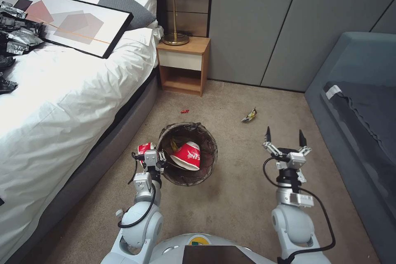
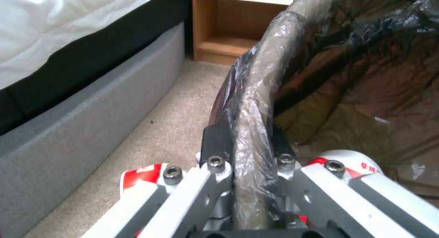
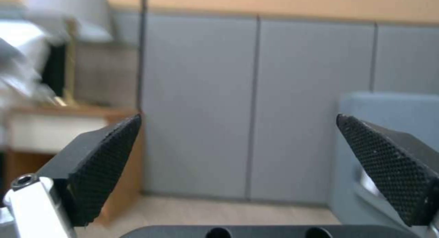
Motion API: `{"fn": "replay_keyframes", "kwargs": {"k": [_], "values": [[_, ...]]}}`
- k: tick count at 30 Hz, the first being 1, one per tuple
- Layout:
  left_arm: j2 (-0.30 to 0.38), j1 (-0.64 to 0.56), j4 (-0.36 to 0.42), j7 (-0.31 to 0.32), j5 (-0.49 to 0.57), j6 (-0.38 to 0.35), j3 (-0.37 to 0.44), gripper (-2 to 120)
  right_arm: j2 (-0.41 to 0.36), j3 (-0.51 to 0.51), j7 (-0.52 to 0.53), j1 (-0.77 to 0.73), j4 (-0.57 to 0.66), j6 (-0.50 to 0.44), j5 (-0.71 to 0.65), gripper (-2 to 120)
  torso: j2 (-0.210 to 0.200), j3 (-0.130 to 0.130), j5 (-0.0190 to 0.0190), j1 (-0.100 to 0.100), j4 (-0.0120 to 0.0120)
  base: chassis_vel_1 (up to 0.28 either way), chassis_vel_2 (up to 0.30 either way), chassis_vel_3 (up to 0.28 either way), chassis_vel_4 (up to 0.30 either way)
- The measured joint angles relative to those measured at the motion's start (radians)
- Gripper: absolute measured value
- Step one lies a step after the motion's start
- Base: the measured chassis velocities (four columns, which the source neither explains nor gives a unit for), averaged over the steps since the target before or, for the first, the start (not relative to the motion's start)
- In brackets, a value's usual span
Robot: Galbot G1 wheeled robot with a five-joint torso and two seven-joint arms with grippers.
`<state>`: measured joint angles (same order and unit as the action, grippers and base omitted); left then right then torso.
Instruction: Pick up the trash bin, then pick up the garbage from the floor and place it into the trash bin.
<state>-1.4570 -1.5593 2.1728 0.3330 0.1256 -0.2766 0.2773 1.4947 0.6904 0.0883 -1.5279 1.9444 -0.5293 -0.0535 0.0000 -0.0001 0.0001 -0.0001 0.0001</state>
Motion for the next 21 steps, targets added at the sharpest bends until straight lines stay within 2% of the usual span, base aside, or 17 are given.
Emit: {"fn": "replay_keyframes", "kwargs": {"k": [2,3,6,7,9,21], "values": [[0.000,-0.001,0.003,0.000,0.000,0.000,0.000,3,-0.028,0.038,0.044,0.034,-0.039,0.145,0.001,100,0.000,0.000,0.0000,0.000,-0.0001,0.000,0.000,0.000,0.000],[0.000,-0.001,0.003,0.000,0.000,0.000,0.000,3,-0.028,0.038,0.044,0.034,-0.039,0.145,0.001,100,0.000,0.000,0.0000,0.000,-0.0001,0.000,0.000,0.000,0.000],[0.001,-0.001,0.005,0.000,0.000,0.000,0.000,3,-0.061,0.071,0.056,0.079,-0.121,0.288,-0.023,100,0.000,0.000,0.0000,0.000,-0.0002,0.000,0.000,0.000,0.000],[0.001,-0.001,0.005,0.000,0.000,0.000,0.000,3,-0.061,0.071,0.056,0.079,-0.121,0.288,-0.023,100,0.000,0.000,0.0000,0.000,-0.0002,0.000,0.000,0.000,0.000],[0.003,-0.002,0.006,0.000,0.000,0.000,0.003,3,-0.077,0.077,0.063,0.107,-0.177,0.355,-0.053,100,0.000,0.000,0.0001,0.000,-0.0002,0.000,0.000,0.000,0.000],[0.011,-0.009,0.007,0.001,0.000,-0.002,0.007,3,-0.132,0.099,0.072,0.235,-0.471,0.480,-0.094,100,0.000,0.000,0.0000,0.000,-0.0001,0.000,0.000,0.000,0.000]]}}
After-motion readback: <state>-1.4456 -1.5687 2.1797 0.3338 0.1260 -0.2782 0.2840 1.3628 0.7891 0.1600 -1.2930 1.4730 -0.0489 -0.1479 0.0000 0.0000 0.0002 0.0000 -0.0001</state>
